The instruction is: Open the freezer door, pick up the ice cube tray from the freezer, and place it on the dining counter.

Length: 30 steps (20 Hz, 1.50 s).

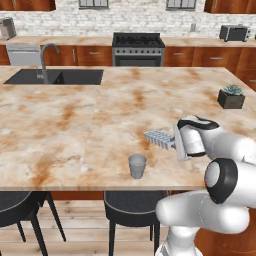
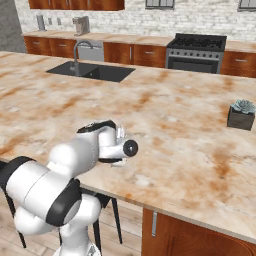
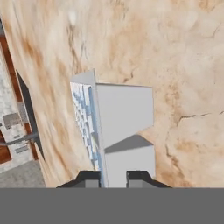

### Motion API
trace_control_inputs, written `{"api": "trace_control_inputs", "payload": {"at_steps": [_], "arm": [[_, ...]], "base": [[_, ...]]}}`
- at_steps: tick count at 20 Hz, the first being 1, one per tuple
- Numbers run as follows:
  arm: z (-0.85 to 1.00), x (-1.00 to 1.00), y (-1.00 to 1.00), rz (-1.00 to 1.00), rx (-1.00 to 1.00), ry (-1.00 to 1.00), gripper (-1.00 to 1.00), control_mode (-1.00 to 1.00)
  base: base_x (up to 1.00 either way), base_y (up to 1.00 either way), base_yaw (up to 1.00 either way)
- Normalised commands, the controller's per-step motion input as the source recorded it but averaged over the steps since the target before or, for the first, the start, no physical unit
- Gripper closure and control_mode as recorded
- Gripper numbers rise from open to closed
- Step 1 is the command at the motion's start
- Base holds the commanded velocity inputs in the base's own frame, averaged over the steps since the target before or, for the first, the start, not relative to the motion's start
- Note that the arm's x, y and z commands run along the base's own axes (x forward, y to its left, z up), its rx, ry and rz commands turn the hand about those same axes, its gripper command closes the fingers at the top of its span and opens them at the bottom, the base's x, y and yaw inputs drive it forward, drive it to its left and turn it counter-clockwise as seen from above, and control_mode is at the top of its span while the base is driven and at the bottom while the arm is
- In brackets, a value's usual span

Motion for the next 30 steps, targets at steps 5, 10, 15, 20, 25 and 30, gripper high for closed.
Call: {"api": "trace_control_inputs", "payload": {"at_steps": [5,10,15,20,25,30], "arm": [[-0.32,0.26,0.04,0.00,0.00,0.06,1.00,-1.00],[0.38,0.12,-0.09,0.00,0.00,0.07,-1.00,-1.00],[0.70,0.00,-0.17,0.00,0.00,0.14,-1.00,-1.00],[0.93,0.00,-0.09,0.00,0.00,0.22,-1.00,-1.00],[0.93,-0.52,-0.24,0.00,0.00,0.22,-1.00,-1.00],[0.81,-0.98,-0.23,0.00,0.00,0.24,-1.00,-1.00]], "base": [[0.00,0.00,0.00],[0.00,0.00,0.00],[0.00,0.00,0.00],[0.00,0.00,0.00],[0.00,0.00,0.00],[0.00,0.00,0.00]]}}
